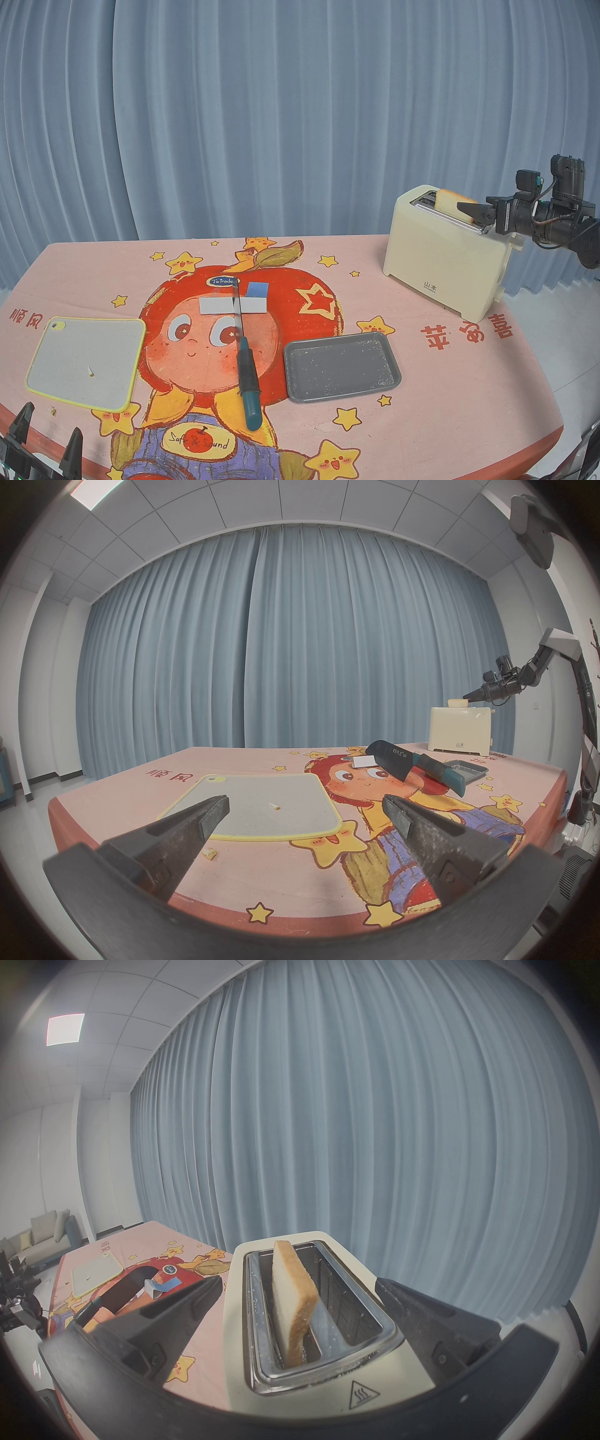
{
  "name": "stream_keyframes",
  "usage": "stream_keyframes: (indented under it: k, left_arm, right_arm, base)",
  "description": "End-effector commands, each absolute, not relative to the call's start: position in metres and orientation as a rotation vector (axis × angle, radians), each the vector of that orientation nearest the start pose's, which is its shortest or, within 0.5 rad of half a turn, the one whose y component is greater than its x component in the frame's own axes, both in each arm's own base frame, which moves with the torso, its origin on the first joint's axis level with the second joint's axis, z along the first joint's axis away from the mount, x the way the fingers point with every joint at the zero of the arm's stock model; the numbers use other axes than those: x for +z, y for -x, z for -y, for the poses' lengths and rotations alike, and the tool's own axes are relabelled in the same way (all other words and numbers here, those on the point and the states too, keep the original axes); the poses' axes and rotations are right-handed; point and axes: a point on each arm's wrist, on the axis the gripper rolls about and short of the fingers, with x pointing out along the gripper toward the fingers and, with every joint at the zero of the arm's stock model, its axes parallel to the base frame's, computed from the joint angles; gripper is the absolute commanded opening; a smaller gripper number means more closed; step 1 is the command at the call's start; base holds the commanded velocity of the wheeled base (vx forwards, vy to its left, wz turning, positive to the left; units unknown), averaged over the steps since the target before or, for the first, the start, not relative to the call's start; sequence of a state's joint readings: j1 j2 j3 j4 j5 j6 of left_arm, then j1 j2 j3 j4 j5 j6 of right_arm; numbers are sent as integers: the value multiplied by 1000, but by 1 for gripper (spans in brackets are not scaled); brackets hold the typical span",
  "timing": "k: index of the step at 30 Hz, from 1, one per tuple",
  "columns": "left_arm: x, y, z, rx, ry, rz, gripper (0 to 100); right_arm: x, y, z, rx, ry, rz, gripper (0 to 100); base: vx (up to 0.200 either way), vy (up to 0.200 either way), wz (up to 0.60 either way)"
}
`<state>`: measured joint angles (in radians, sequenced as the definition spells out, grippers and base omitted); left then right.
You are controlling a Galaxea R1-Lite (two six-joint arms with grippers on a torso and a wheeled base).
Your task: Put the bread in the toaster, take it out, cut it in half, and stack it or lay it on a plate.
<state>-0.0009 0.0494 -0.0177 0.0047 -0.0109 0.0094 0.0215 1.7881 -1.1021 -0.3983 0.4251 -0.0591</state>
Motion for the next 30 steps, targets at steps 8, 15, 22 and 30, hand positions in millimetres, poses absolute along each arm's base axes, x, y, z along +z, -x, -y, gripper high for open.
stream_keyframes:
  k: [8,15,22,30]
  left_arm:
    - [76,19,0,-13,-9,-54,100]
    - [76,19,0,-13,-9,-54,100]
    - [76,19,0,-13,-9,-54,100]
    - [76,19,0,-13,-9,-54,100]
  right_arm:
    - [205,-358,-20,458,0,-281,100]
    - [204,-358,-20,459,4,-285,0]
    - [207,-356,-20,460,6,-278,0]
    - [214,-350,-21,461,10,-260,0]
  base:
    - [0,0,0]
    - [0,0,0]
    - [0,0,0]
    - [0,0,0]
